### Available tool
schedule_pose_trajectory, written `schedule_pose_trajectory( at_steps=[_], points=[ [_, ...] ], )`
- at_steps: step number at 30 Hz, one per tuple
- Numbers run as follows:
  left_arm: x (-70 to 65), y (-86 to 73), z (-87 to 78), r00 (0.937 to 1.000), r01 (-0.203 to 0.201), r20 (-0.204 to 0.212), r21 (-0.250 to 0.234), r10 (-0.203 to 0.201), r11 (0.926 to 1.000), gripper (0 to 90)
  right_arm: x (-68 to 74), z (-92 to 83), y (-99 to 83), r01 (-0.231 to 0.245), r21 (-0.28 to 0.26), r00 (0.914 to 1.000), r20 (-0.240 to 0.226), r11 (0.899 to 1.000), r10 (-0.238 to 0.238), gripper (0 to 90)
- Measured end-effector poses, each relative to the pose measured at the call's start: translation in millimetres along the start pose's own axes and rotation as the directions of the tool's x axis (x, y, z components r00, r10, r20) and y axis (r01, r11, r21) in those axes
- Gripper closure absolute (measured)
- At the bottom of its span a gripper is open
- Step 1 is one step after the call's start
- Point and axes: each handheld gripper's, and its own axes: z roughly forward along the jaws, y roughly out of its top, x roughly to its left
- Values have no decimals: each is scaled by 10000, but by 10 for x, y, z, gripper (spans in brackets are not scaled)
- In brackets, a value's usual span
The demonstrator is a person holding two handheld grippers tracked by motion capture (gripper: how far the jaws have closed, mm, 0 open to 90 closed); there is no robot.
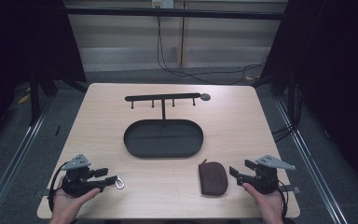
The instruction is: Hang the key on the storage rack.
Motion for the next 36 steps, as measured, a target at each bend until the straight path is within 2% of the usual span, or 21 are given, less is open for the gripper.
schedule_pose_trajectory(
  at_steps=[5, 10, 13, 15, 18, 23, 25, 28, 29, 30, 34, 35, 36],
  points=[
    [-6, 16, 16, 10000, 31, -58, 86, -30, 10000, 473, -23, -9, -1, -132, 173, 9999, -40, 9998, 133, 285],
    [10, 26, -11, 9997, 239, -38, 103, -239, 9997, 463, -48, -34, -18, -318, 345, 9990, -315, 9989, 329, 267],
    [3, 21, -19, 9997, 100, -208, 216, -96, 9997, 464, -47, -79, -34, -259, 275, 9987, -427, 9993, 271, 255],
    [-3, 8, -28, 9995, 17, -303, 520, -1, 9986, 465, -48, -98, -48, -260, 272, 9986, -450, 9993, 272, 251],
    [-14, 17, -37, 9991, -122, -395, 589, 145, 9982, 481, -49, -88, -64, -320, 299, 9982, -503, 9990, 335, 246],
    [-52, 59, -46, 9982, -493, -285, 1020, 525, 9936, 592, -53, -73, -62, -270, 323, 9983, -508, 9991, 286, 246],
    [-63, 76, -45, 9982, -487, -291, 1167, 524, 9920, 604, -46, -64, -63, -243, 396, 9984, -500, 9989, 262, 246],
    [-75, 116, -40, 9971, -663, -281, 1417, 710, 9877, 607, -34, -63, -62, -184, 425, 9985, -517, 9989, 206, 247],
    [-81, 146, -25, 9951, -867, -327, 1710, 936, 9814, 607, -31, -62, -64, -174, 438, 9984, -538, 9989, 197, 247],
    [-81, 146, -25, 9951, -867, -327, 1710, 936, 9814, 604, -31, -62, -64, -174, 438, 9984, -538, 9989, 197, 247],
    [-95, 221, 74, 9898, -1280, -310, 2322, 1388, 9642, 576, -40, -49, -68, -226, 480, 9980, -584, 9986, 254, 247],
    [-95, 221, 74, 9898, -1280, -310, 2322, 1388, 9642, 576, -40, -49, -68, -226, 480, 9980, -584, 9986, 254, 247],
    [-102, 242, 95, 9864, -1434, -416, 2518, 1587, 9571, 576, -39, -46, -68, -200, 524, 9981, -567, 9984, 230, 247]
  ],
)
